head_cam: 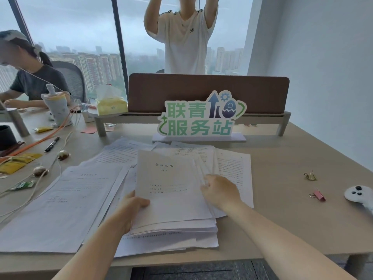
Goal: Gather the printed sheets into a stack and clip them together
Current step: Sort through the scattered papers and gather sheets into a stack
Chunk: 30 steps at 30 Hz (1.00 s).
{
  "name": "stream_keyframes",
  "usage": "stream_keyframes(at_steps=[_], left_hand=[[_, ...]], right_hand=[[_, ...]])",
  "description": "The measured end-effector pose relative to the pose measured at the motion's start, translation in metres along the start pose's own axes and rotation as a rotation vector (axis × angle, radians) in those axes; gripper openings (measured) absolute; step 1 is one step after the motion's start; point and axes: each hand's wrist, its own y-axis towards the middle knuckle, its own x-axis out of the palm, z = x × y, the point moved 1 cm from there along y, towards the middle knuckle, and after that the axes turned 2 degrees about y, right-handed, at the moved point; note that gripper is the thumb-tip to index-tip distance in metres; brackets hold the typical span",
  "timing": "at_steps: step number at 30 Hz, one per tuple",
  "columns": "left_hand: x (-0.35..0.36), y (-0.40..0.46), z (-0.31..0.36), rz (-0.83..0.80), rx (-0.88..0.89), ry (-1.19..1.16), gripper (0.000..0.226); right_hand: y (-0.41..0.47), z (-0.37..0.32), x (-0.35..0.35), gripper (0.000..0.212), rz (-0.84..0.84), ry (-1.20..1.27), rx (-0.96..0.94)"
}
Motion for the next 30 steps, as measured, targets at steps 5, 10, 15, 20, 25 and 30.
stream_keyframes(at_steps=[5,10,15,20,25,30], left_hand=[[-0.019,-0.002,0.008,0.086,0.072,0.005,0.037],[-0.041,0.0,0.007,0.174,0.127,0.073,0.037],[-0.043,0.001,0.0,0.155,0.103,0.087,0.042],[-0.046,0.009,-0.003,0.152,0.075,0.086,0.034],[-0.048,0.013,-0.003,0.132,0.06,0.078,0.039],[-0.051,0.013,-0.004,0.14,0.059,0.079,0.033]], right_hand=[[0.041,0.034,-0.004,0.036,0.049,0.029,0.373],[0.07,0.028,-0.001,0.047,0.056,0.055,0.465],[0.092,0.01,0.006,0.048,0.003,0.086,0.583],[0.104,0.007,0.015,0.057,-0.038,0.126,0.667],[0.112,0.017,0.019,0.027,-0.037,0.295,0.651],[0.107,0.026,0.014,0.021,0.066,0.441,0.573]])
